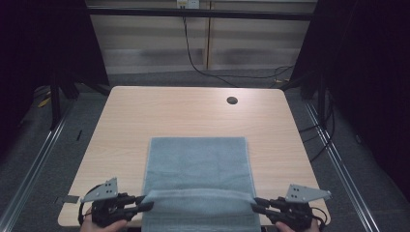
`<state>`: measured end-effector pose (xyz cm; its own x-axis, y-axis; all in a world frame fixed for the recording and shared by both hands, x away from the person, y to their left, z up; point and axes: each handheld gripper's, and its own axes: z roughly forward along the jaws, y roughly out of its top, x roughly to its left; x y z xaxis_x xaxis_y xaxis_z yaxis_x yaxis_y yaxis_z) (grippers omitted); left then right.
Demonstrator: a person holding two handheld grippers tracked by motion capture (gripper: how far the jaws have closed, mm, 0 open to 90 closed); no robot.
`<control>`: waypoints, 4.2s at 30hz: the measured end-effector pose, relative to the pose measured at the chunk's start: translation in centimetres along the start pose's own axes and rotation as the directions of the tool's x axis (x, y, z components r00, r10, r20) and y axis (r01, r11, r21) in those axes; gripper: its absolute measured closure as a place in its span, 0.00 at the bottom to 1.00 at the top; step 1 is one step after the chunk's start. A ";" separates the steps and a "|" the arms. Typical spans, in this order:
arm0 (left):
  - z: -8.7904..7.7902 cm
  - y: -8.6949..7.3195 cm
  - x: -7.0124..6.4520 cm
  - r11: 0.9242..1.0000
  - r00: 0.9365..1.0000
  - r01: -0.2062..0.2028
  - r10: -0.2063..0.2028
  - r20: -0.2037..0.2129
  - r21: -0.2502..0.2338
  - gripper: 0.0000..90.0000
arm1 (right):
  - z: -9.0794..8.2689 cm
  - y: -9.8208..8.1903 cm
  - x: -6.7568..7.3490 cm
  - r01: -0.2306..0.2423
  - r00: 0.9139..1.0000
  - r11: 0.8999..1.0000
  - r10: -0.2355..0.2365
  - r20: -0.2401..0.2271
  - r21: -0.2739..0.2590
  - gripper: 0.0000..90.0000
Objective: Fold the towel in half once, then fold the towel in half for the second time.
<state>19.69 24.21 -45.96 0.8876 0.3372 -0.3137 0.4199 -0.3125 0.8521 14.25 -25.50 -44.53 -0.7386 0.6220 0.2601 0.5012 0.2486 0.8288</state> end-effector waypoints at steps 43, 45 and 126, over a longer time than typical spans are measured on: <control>5.9 1.5 10.4 0.984 0.959 0.095 -0.051 -0.278 0.149 0.61 | 11.4 2.8 -7.9 -0.019 0.990 0.976 -0.012 0.142 0.219 0.60; 5.6 1.3 10.0 0.983 0.961 0.097 -0.052 -0.270 0.155 0.61 | 11.1 2.6 -7.5 -0.014 0.990 0.974 -0.018 0.140 0.224 0.60; 3.7 7.7 15.1 0.994 0.958 0.110 -0.108 -0.266 -0.007 0.94 | 10.2 9.2 -13.9 -0.099 0.981 0.995 0.097 0.165 -0.001 0.96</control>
<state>37.01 23.62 -45.68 0.7544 0.5931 -0.2813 0.5139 -0.2670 0.8153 33.71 -24.26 -45.61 -0.6015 0.7574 0.2541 0.5710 0.1851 0.7998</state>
